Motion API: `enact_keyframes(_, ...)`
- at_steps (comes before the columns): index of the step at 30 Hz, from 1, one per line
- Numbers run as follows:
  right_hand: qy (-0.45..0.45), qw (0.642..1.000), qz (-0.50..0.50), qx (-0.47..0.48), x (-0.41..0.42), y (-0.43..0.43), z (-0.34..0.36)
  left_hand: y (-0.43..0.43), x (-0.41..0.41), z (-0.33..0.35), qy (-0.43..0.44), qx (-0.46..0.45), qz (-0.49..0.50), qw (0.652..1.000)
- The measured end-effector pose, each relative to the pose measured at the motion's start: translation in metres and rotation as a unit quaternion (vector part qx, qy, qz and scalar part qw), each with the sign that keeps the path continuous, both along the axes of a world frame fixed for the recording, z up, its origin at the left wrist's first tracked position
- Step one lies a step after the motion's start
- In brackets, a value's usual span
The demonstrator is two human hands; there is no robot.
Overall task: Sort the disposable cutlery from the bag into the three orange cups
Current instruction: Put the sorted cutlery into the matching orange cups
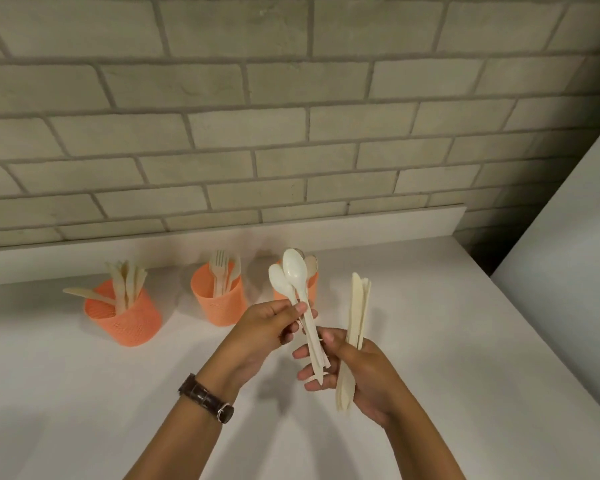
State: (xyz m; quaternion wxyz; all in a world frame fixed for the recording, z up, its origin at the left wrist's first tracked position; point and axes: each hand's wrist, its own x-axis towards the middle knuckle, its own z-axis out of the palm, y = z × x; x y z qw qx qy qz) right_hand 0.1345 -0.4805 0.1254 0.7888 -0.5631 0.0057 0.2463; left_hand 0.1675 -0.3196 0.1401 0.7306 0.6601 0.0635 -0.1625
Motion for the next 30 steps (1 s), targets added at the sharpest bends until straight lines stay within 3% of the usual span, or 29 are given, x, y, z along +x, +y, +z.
enact_keyframes(4, -0.014, 0.998, -0.046, -0.036, 0.001, 0.004, 0.000, -0.007, 0.000, -0.004, -0.015, -0.006, 0.024, 1.000)
enact_keyframes(10, -0.060, 0.984, -0.126, -0.109, 0.002, 0.015, -0.008, -0.016, -0.008, -0.012, -0.070, 0.077, 0.103, 0.989)
enact_keyframes(16, -0.037, 0.991, -0.122, -0.051, -0.003, 0.022, -0.009, -0.014, -0.010, -0.007, -0.135, 0.127, 0.132, 0.974)
enact_keyframes(20, -0.010, 0.995, -0.101, -0.002, -0.006, 0.025, -0.006, -0.008, -0.007, -0.005, -0.130, 0.139, 0.088, 0.978)
enact_keyframes(24, 0.027, 0.993, -0.112, 0.003, -0.005, 0.021, -0.005, -0.001, -0.006, -0.006, -0.130, 0.099, 0.079, 0.983)
enact_keyframes(30, -0.011, 0.967, -0.216, -0.134, 0.004, 0.000, -0.020, 0.016, 0.032, 0.000, -0.143, 0.135, 0.190, 0.962)
